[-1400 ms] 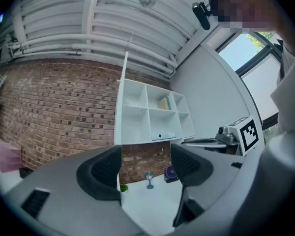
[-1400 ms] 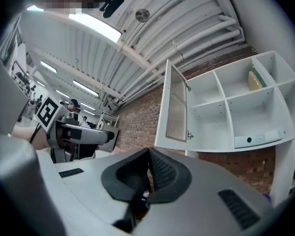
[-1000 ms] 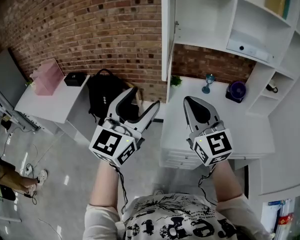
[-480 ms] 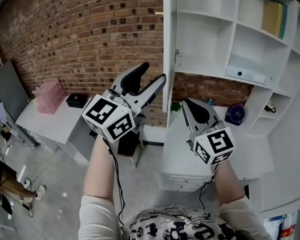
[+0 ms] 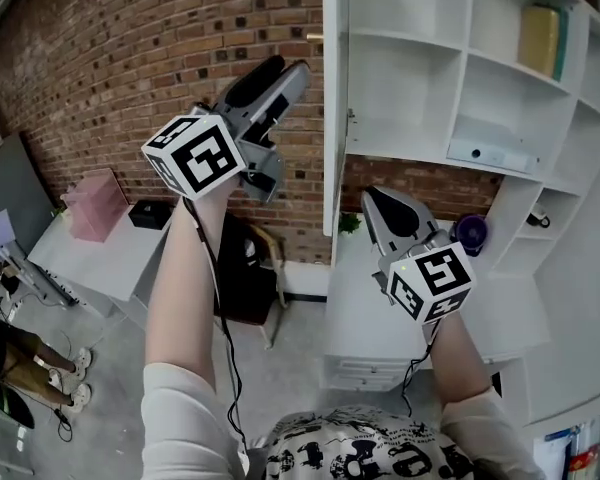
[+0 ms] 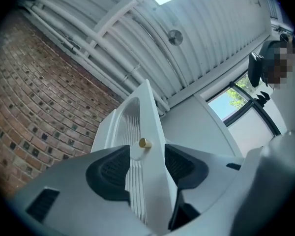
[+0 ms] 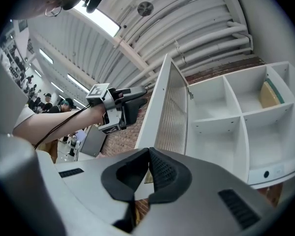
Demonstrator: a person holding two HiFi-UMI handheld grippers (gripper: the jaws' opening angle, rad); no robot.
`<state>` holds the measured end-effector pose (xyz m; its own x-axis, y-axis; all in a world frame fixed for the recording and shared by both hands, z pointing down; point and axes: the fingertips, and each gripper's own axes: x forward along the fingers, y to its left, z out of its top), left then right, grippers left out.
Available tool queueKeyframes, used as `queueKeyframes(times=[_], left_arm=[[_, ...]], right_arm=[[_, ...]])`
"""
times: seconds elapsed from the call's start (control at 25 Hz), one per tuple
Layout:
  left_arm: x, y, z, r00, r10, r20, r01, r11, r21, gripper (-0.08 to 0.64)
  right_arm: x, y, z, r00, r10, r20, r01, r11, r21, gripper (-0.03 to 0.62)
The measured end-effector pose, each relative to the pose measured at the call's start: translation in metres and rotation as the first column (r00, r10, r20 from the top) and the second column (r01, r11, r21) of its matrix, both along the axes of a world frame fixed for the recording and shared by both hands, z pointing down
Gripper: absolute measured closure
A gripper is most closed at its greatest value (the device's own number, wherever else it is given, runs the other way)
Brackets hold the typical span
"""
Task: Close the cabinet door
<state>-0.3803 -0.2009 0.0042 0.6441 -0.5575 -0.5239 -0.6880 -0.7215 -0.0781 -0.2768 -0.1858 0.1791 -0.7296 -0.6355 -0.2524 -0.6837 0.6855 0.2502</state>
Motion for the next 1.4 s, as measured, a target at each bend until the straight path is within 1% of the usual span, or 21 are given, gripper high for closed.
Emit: queueKeyframes(times=[0.16, 0.24, 0.4, 0.44, 0.52, 0.6, 0.64, 0.72, 0.76, 1.0, 1.04, 1.12, 1.24, 1.32, 1.4], left_arm=[[0.007, -0.009, -0.030, 0.999, 0.045, -0.006, -0.045, 0.999, 0.024, 0.330], [0.009, -0.016, -0.039, 0.997, 0.069, -0.023, -0.069, 0.998, 0.009, 0.338], [0.007, -0.028, -0.047, 0.986, 0.136, -0.097, -0.139, 0.990, -0.029, 0.358], [0.006, -0.031, -0.046, 0.983, 0.144, -0.111, -0.150, 0.988, -0.044, 0.382], [0.006, -0.035, -0.045, 0.980, 0.158, -0.121, -0.166, 0.984, -0.060, 0.392], [0.015, -0.032, -0.043, 0.976, 0.197, -0.097, -0.203, 0.978, -0.053, 0.418], [0.018, -0.030, -0.042, 0.972, 0.217, -0.089, -0.223, 0.973, -0.056, 0.420], [0.023, -0.028, -0.039, 0.957, 0.265, -0.119, -0.276, 0.958, -0.084, 0.450], [0.024, -0.028, -0.038, 0.950, 0.280, -0.135, -0.294, 0.951, -0.095, 0.451], [0.021, -0.024, -0.040, 0.956, 0.266, -0.126, -0.279, 0.955, -0.102, 0.456], [0.020, -0.023, -0.041, 0.957, 0.262, -0.123, -0.274, 0.957, -0.095, 0.456], [0.023, -0.019, -0.044, 0.965, 0.248, -0.087, -0.253, 0.965, -0.060, 0.457], [0.042, -0.021, -0.049, 0.978, 0.206, -0.042, -0.207, 0.978, -0.023, 0.459], [0.064, -0.027, -0.045, 0.984, 0.175, -0.033, -0.176, 0.984, -0.014, 0.459], [0.083, -0.032, -0.041, 0.986, 0.163, -0.038, -0.164, 0.986, -0.014, 0.460]], right_arm=[[-0.002, -0.004, -0.011, 1.000, 0.004, 0.012, -0.004, 1.000, 0.010, 0.577], [-0.001, -0.004, -0.014, 1.000, 0.012, 0.017, -0.012, 1.000, 0.015, 0.578], [-0.001, -0.004, -0.013, 1.000, 0.019, 0.025, -0.019, 1.000, 0.019, 0.577], [0.000, -0.004, -0.013, 0.999, 0.020, 0.027, -0.021, 1.000, 0.020, 0.577], [0.003, -0.004, -0.013, 0.999, 0.028, 0.029, -0.028, 0.999, 0.022, 0.577], [0.007, -0.003, -0.011, 0.999, 0.040, 0.023, -0.041, 0.999, 0.026, 0.577], [0.008, -0.003, -0.010, 0.999, 0.049, 0.020, -0.049, 0.998, 0.027, 0.577], [0.011, -0.003, -0.006, 0.998, 0.065, 0.015, -0.065, 0.998, 0.025, 0.577], [0.012, -0.004, -0.005, 0.997, 0.071, 0.014, -0.072, 0.997, 0.022, 0.578], [0.009, -0.003, 0.004, 0.996, 0.085, -0.006, -0.085, 0.996, 0.009, 0.577], [0.008, -0.003, 0.005, 0.996, 0.088, -0.007, -0.088, 0.996, 0.007, 0.577], [0.009, -0.005, 0.005, 0.995, 0.095, -0.002, -0.095, 0.995, -0.001, 0.577], [0.022, -0.014, 0.007, 0.996, 0.090, -0.015, -0.090, 0.996, 0.004, 0.578], [0.042, -0.026, 0.014, 0.995, 0.088, -0.036, -0.087, 0.996, 0.015, 0.577], [0.063, -0.035, 0.016, 0.995, 0.089, -0.042, -0.088, 0.996, 0.015, 0.578]])
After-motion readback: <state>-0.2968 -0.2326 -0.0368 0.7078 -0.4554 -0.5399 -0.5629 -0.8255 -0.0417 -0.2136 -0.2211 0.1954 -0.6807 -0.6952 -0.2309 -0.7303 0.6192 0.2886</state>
